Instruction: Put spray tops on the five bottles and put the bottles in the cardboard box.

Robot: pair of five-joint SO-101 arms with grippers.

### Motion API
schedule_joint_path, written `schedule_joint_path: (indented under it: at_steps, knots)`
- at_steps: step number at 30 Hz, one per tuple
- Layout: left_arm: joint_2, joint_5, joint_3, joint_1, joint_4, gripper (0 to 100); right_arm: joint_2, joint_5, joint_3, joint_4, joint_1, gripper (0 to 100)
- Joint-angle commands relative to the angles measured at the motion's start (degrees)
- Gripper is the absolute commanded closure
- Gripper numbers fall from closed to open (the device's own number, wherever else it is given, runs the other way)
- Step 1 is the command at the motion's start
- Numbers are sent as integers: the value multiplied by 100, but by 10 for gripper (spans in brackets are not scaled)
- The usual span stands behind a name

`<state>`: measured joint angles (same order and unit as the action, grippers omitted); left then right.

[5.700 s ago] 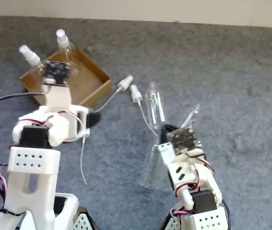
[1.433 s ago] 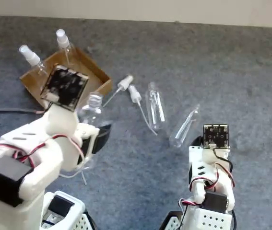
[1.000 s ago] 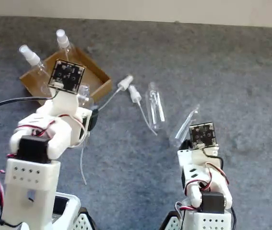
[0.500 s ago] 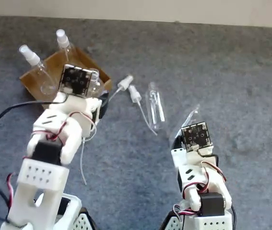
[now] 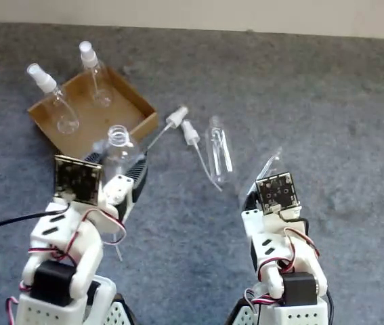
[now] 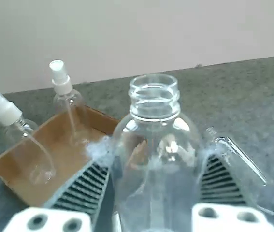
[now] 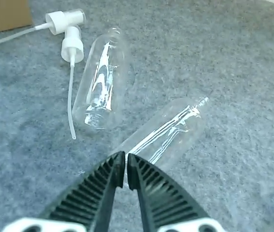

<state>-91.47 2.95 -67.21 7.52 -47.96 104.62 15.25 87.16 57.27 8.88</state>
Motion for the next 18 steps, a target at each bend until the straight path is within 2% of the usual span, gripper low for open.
schedule_joint_path:
  at_steps: [1,7,12,18]
  knots:
    - [-136,97,-497,435,774,938,-4,62,-541,13,75,985]
    - [-180,105,-1429,804,2048,938,-1437,62,-1420,-13,92,985]
    - [-189,114,-2053,989,3112,938,-3196,26,-2413,-22,462,985]
    - [-189,123,-2255,971,3402,938,-4664,26,-3556,-31,998,985]
